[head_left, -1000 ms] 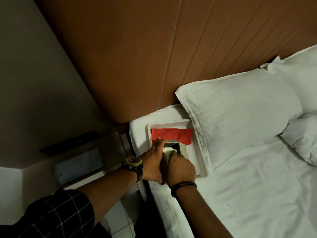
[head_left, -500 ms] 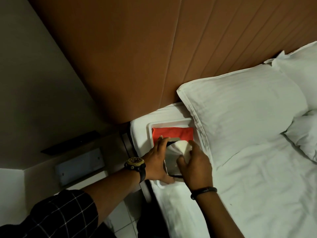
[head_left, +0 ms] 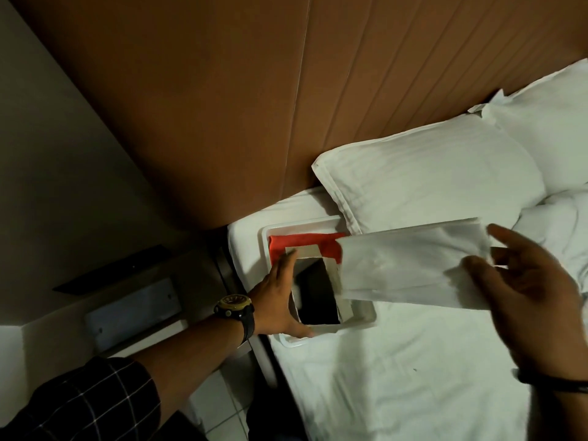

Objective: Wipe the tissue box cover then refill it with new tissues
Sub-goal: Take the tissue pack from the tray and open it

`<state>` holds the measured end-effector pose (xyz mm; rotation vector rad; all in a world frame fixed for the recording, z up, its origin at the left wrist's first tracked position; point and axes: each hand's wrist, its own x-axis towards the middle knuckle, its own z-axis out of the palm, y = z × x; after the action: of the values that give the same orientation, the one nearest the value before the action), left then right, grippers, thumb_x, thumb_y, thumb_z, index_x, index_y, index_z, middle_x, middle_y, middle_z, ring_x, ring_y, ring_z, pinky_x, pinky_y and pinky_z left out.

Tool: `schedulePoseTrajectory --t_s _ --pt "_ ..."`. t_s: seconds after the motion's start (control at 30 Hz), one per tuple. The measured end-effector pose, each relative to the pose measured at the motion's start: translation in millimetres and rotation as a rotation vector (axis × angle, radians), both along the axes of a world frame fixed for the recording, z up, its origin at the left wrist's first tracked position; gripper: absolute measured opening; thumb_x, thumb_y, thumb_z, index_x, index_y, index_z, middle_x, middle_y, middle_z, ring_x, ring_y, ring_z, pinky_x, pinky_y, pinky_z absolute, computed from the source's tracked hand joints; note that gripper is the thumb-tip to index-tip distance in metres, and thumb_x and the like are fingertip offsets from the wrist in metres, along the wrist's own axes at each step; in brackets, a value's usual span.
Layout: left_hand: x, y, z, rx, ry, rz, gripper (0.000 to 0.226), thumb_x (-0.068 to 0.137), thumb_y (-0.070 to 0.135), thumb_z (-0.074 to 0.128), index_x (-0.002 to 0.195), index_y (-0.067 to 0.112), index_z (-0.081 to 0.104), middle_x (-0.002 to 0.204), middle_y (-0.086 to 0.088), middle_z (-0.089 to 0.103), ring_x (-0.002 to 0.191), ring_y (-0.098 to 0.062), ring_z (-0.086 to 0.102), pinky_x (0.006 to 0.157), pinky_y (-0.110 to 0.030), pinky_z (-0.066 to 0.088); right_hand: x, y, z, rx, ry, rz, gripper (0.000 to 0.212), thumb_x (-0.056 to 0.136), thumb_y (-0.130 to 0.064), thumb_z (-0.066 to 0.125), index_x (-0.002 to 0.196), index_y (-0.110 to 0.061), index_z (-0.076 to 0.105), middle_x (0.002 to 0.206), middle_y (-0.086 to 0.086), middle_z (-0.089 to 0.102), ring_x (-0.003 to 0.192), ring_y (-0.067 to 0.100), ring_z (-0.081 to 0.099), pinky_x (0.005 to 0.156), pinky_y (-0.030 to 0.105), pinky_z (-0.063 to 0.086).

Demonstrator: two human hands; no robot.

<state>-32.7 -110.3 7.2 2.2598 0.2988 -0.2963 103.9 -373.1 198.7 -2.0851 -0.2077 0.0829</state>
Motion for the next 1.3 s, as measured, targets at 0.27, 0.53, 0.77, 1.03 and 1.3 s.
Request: schedulePoseTrajectory --t_s 0.27,0.53,0.77,1.03,1.3 --pt "-2 -1 0 -0.019 -0.007 0.032 0.156 0.033 0.085 0.072 0.140 0.045 -0.034 0.152 0.025 -0.031 0.148 -0.012 -0.011 0.119 -0.040 0.018 -2 -16 -41 -0.635 0.064 0.306 0.052 0.080 -0.012 0.073 0.128 -0.022 0.056 0.097 0.010 0.072 0.079 0.027 0.068 0.067 0.033 0.051" --pt "-4 2 5 -0.027 0.001 0.010 0.158 0.033 0.081 0.076 0.138 0.047 -0.035 0.153 0.020 -0.032 0.146 -0.012 -0.013 0.116 -0.037 0.020 -52 35 -127 -0.883 0.355 0.612 0.041 0.092 -0.014 0.052 0.132 -0.018 0.048 0.122 0.010 0.062 0.111 0.027 0.059 0.093 0.030 0.046" --pt "-10 4 7 0.080 0.038 -0.078 0.166 0.032 0.069 0.086 0.131 0.044 -0.045 0.156 0.002 -0.033 0.147 -0.029 -0.007 0.113 -0.042 0.023 -54 55 -138 -0.672 0.365 0.623 0.053 0.090 -0.014 0.060 0.140 -0.014 0.043 0.117 0.013 0.065 0.107 0.030 0.060 0.093 0.034 0.048" --pt "-15 -3 13 0.041 -0.100 0.040 0.158 0.042 0.060 0.090 0.137 0.049 -0.036 0.161 -0.003 -0.017 0.149 -0.030 0.003 0.113 -0.044 0.028 -54 52 -130 -0.502 0.284 0.573 0.057 0.087 -0.009 0.062 0.140 -0.018 0.043 0.110 0.002 0.065 0.099 0.023 0.062 0.084 0.018 0.044" --pt "-8 -7 17 -0.114 -0.115 0.249 0.153 0.042 0.073 0.079 0.144 0.041 -0.030 0.162 0.009 -0.002 0.148 -0.023 0.011 0.116 -0.043 0.025 -57 51 -124 -0.438 0.205 0.540 0.059 0.084 -0.006 0.063 0.139 -0.019 0.046 0.096 -0.008 0.059 0.092 0.019 0.062 0.078 0.016 0.041"
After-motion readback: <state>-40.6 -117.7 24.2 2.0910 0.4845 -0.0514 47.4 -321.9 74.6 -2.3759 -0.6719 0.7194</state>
